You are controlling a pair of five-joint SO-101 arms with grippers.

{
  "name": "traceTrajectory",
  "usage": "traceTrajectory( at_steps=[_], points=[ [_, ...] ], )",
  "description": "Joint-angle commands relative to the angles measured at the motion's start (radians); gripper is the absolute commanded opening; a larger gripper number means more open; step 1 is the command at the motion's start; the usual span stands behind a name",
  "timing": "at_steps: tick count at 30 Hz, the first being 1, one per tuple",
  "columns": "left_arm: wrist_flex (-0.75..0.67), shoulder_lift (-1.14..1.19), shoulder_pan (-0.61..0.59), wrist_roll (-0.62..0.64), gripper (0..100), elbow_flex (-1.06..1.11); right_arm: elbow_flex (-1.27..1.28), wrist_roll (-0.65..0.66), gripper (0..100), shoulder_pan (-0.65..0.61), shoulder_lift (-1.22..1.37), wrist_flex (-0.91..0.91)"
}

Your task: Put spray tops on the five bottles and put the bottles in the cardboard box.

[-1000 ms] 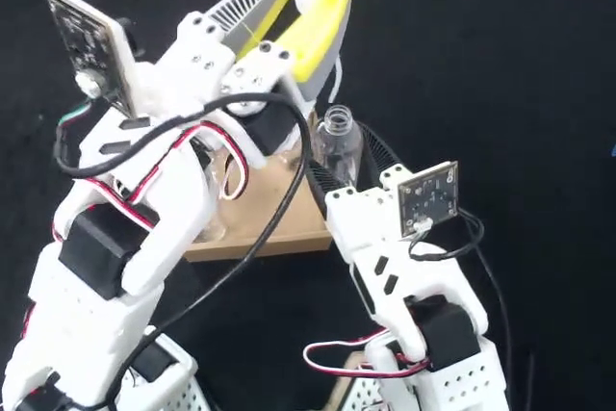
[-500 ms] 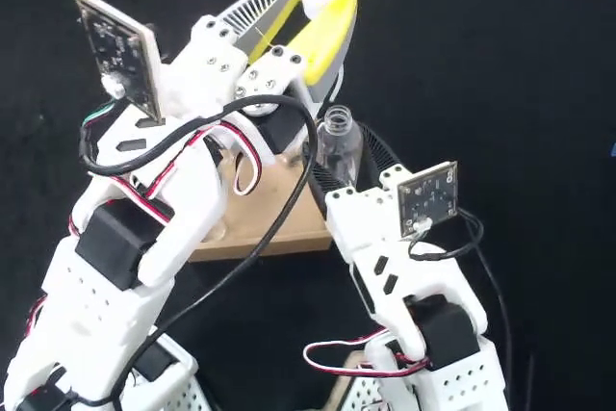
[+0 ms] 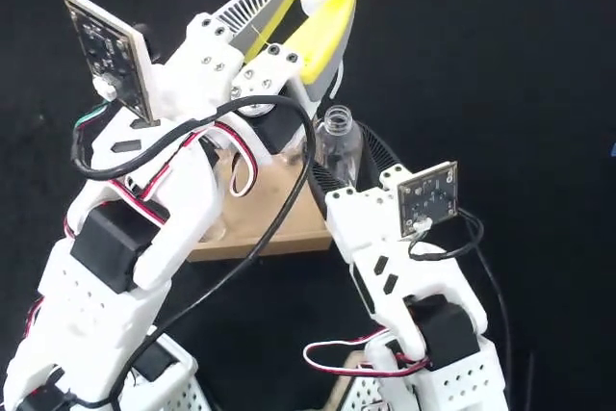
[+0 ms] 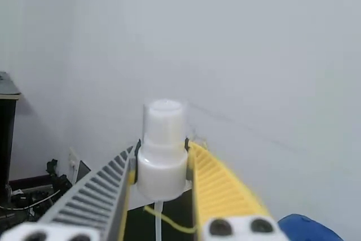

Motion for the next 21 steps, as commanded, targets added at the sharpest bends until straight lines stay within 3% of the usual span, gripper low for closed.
traceTrajectory(
  at_steps=[1, 10, 21],
  points=[
    [0.071, -0.026, 0.010, -0.003, 3, -0.067, -0.002, -0.006, 1.0, -0.014, -0.036, -0.002],
    [0.103, -0.026, 0.059, -0.003, 3, -0.068, -0.002, -0.006, 1.0, -0.011, -0.036, -0.002],
    [0.026, -0.017, 0.056, -0.003, 3, -0.096, -0.002, -0.006, 1.0, -0.012, -0.036, -0.002]
  ],
)
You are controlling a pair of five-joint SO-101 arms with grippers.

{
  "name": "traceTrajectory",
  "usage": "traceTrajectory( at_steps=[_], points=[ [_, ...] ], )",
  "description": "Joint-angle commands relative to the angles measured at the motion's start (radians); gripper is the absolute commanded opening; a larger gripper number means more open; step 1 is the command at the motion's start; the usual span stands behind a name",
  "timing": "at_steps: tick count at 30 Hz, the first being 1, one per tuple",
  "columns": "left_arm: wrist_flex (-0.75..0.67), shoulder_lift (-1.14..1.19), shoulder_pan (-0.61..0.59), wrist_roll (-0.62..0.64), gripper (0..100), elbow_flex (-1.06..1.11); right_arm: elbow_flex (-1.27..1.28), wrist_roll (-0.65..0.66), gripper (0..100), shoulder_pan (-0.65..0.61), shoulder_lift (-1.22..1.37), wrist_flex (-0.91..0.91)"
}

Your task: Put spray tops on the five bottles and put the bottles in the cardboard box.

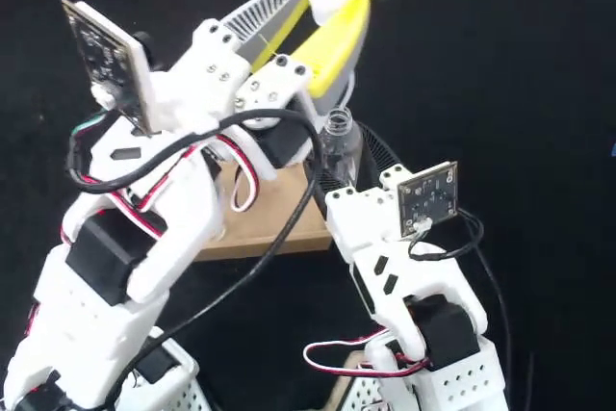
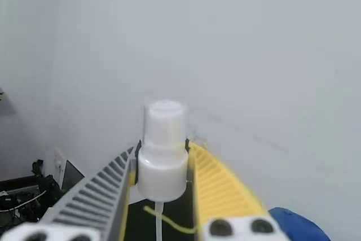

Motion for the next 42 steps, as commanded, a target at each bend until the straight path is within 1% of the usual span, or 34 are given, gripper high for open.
traceTrajectory(
  at_steps=[1, 5, 19, 22, 26, 28, 32, 33, 36, 42],
  points=[
    [-0.026, -0.015, 0.004, -0.003, 3, -0.047, -0.002, -0.006, 1.0, -0.014, -0.036, -0.002],
    [-0.025, -0.020, 0.005, -0.003, 3, -0.031, -0.002, -0.006, 1.0, -0.012, -0.036, -0.002],
    [-0.025, -0.028, -0.007, -0.005, 3, 0.151, -0.001, -0.006, 1.0, -0.012, -0.036, -0.002],
    [-0.023, -0.077, -0.044, -0.005, 3, 0.213, -0.001, -0.006, 1.0, -0.012, -0.036, -0.002],
    [-0.023, -0.192, -0.048, -0.003, 4, 0.323, 0.012, -0.006, 1.0, -0.012, -0.036, -0.008],
    [-0.023, -0.232, -0.048, -0.003, 6, 0.363, 0.012, -0.006, 1.0, -0.014, -0.036, -0.009],
    [-0.023, -0.245, -0.048, 0.002, 17, 0.418, 0.010, -0.006, 1.0, -0.014, -0.036, -0.009],
    [-0.023, -0.245, -0.048, 0.020, 19, 0.424, 0.010, -0.006, 1.0, -0.014, -0.036, -0.009],
    [-0.023, -0.250, -0.051, 0.084, 20, 0.418, 0.012, -0.006, 1.0, -0.014, -0.036, -0.009],
    [-0.025, -0.256, -0.058, 0.087, 20, 0.417, 0.012, -0.006, 1.0, -0.012, -0.036, -0.009]
  ],
)
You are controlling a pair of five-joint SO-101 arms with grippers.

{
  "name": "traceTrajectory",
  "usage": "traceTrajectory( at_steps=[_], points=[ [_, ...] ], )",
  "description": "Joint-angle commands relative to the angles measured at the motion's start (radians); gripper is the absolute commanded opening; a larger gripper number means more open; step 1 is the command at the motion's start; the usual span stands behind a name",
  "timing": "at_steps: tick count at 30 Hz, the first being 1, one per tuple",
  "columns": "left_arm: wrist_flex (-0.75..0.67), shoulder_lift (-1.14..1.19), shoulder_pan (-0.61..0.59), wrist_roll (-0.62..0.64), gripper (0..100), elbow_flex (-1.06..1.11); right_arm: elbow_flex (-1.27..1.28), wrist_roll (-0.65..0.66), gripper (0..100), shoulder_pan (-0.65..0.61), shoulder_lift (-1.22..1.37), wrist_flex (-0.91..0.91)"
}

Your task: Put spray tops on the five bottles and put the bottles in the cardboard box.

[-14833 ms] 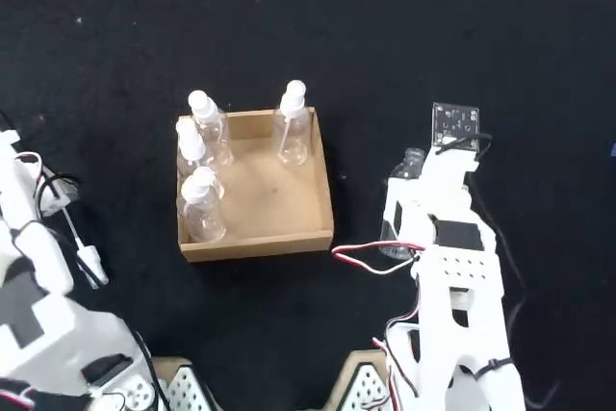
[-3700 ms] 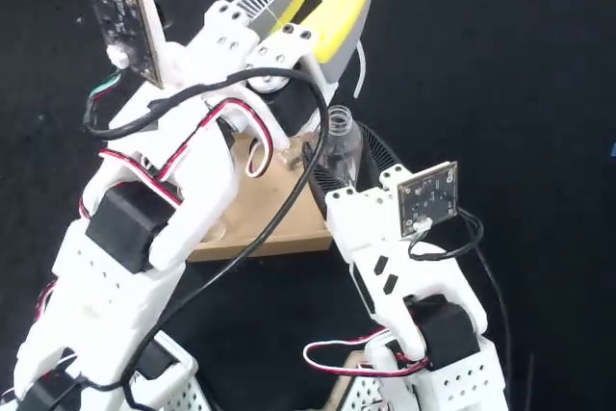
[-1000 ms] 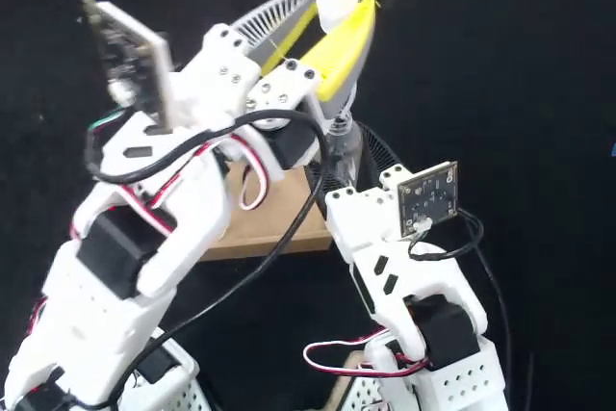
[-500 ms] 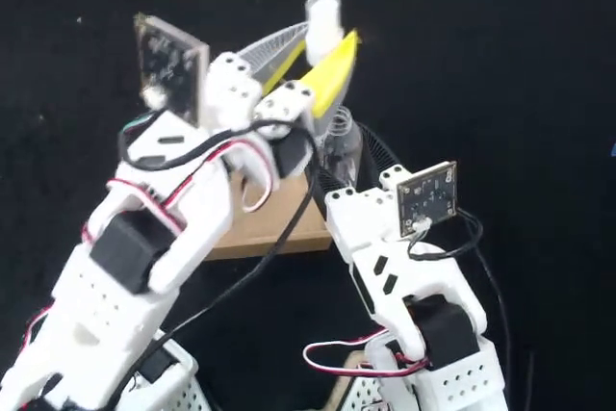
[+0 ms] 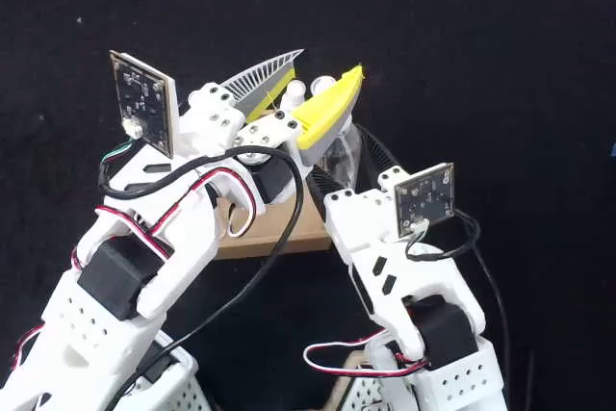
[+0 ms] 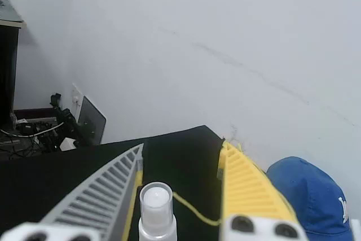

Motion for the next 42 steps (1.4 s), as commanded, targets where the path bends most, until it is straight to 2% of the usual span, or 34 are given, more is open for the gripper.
traceTrajectory(
  at_steps=[1, 7, 13, 18, 20, 23, 27, 30, 33, 37, 42],
  points=[
    [-0.021, -0.028, -0.012, 0.012, 20, -0.021, -0.010, -0.006, 1.0, -0.008, -0.024, -0.009],
    [0.034, -0.048, -0.085, 0.012, 20, -0.070, -0.010, -0.006, 1.0, -0.008, -0.024, -0.011],
    [0.054, -0.025, -0.242, 0.014, 20, -0.074, -0.015, -0.006, 1.0, -0.009, -0.024, -0.011],
    [0.250, -0.080, -0.309, 0.017, 20, -0.134, -0.007, -0.011, 1.0, -0.008, -0.022, -0.049],
    [0.345, -0.114, -0.351, 0.014, 20, -0.140, 0.007, -0.064, 1.0, -0.009, -0.024, -0.074],
    [0.476, -0.144, -0.467, 0.014, 20, -0.139, 0.036, -0.138, 1.0, -0.011, -0.024, -0.115],
    [0.569, -0.158, -0.665, 0.018, 20, -0.091, 0.073, -0.140, 1.1, -0.011, -0.024, -0.149],
    [0.574, -0.157, -0.785, 0.020, 20, 0.008, 0.090, -0.140, 1.1, -0.012, -0.024, -0.187],
    [0.565, -0.150, -0.849, 0.020, 20, 0.124, 0.137, -0.140, 1.1, -0.026, -0.024, -0.224],
    [0.554, -0.160, -0.854, 0.020, 20, 0.246, 0.255, -0.138, 1.1, -0.066, -0.024, -0.347],
    [0.414, -0.160, -0.854, 0.021, 20, 0.392, 0.420, -0.138, 1.0, -0.080, -0.024, -0.598]
  ],
)
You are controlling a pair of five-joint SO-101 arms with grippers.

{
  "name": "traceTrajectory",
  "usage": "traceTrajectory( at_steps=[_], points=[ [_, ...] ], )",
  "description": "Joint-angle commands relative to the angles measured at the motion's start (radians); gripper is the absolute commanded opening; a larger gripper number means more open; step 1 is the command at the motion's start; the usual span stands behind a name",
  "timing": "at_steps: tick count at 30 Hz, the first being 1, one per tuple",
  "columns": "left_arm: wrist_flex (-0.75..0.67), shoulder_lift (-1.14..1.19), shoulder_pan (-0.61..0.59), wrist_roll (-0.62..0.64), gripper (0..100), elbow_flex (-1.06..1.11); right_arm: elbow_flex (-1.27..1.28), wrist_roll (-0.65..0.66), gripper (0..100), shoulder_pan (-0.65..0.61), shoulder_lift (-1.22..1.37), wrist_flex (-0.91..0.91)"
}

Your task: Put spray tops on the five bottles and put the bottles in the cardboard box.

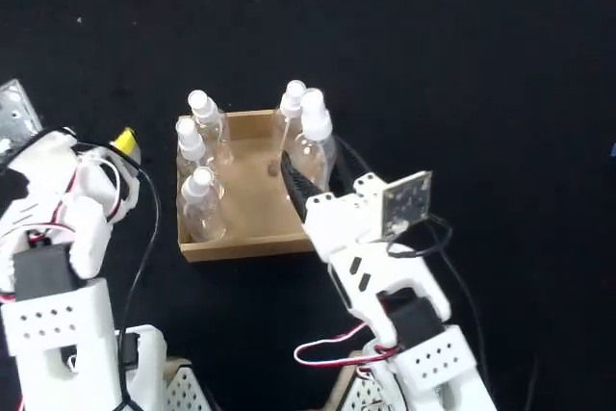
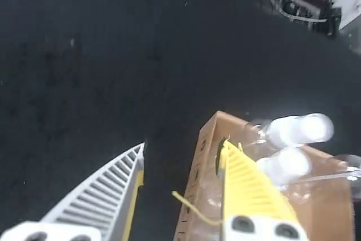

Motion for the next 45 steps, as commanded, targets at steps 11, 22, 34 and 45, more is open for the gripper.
traceTrajectory(
  at_steps=[11, 22, 34, 45],
  points=[
    [-0.267, -0.017, -0.015, 0.006, 20, 0.271, 0.111, -0.008, 1.0, -0.011, -0.013, -0.224],
    [-0.431, -0.017, -0.016, 0.006, 20, 0.423, 0.111, -0.009, 1.0, -0.014, -0.012, -0.181],
    [-0.479, -0.011, -0.016, 0.006, 19, 0.456, 0.111, -0.006, 1.0, -0.012, 0.084, -0.181],
    [-0.483, -0.012, -0.018, 0.006, 19, 0.472, 0.090, -0.006, 1.0, -0.012, 0.450, -0.503]
  ],
)
